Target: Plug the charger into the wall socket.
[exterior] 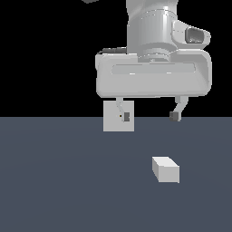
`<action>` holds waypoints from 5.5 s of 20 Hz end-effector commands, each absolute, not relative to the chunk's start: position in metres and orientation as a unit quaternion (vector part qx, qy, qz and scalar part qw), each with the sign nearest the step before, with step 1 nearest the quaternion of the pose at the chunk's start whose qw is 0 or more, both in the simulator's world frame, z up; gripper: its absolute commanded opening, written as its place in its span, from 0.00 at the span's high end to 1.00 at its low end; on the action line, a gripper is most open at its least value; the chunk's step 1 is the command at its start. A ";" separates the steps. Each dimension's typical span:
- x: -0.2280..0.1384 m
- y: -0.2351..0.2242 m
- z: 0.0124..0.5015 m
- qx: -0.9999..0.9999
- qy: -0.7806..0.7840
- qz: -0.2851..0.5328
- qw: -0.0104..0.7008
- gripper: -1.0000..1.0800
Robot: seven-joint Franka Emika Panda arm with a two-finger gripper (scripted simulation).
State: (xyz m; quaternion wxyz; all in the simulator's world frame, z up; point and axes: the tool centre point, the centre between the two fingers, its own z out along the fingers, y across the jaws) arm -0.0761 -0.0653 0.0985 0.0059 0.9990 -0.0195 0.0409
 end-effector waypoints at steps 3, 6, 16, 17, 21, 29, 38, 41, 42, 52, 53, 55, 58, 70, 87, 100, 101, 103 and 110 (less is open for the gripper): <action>-0.092 -0.074 0.080 0.999 -0.024 0.047 0.004 0.04; -0.099 -0.078 0.072 0.998 -0.026 0.050 0.003 0.04; -0.105 -0.081 0.062 0.998 -0.028 0.052 0.002 0.04; -0.106 -0.081 0.062 0.998 -0.029 0.052 0.002 0.04; -0.106 -0.081 0.058 0.998 -0.029 0.052 0.002 0.04; -0.106 -0.081 0.027 0.998 -0.028 0.052 0.002 0.04; -0.106 -0.081 0.012 0.998 -0.028 0.052 0.001 1.00; -0.106 -0.081 0.012 0.998 -0.028 0.052 0.001 1.00; -0.106 -0.081 0.012 0.998 -0.028 0.052 0.001 1.00; -0.103 -0.078 0.015 0.998 -0.030 0.052 0.001 1.00; -0.101 -0.077 0.017 0.998 -0.030 0.052 0.001 1.00; -0.096 -0.072 0.021 0.998 -0.032 0.052 0.001 1.00; -0.085 -0.063 0.030 0.998 -0.035 0.052 0.002 1.00; -0.020 -0.014 0.083 0.997 -0.055 0.052 0.003 1.00; 0.003 0.000 0.099 0.997 -0.061 0.052 0.003 1.00; 0.038 -0.004 0.100 0.997 -0.061 0.052 0.003 1.00; 0.042 -0.004 0.100 0.997 -0.061 0.052 0.003 1.00; 0.047 -0.005 0.100 0.997 -0.061 0.052 0.003 1.00; 0.054 -0.006 0.100 0.997 -0.061 0.052 0.003 1.00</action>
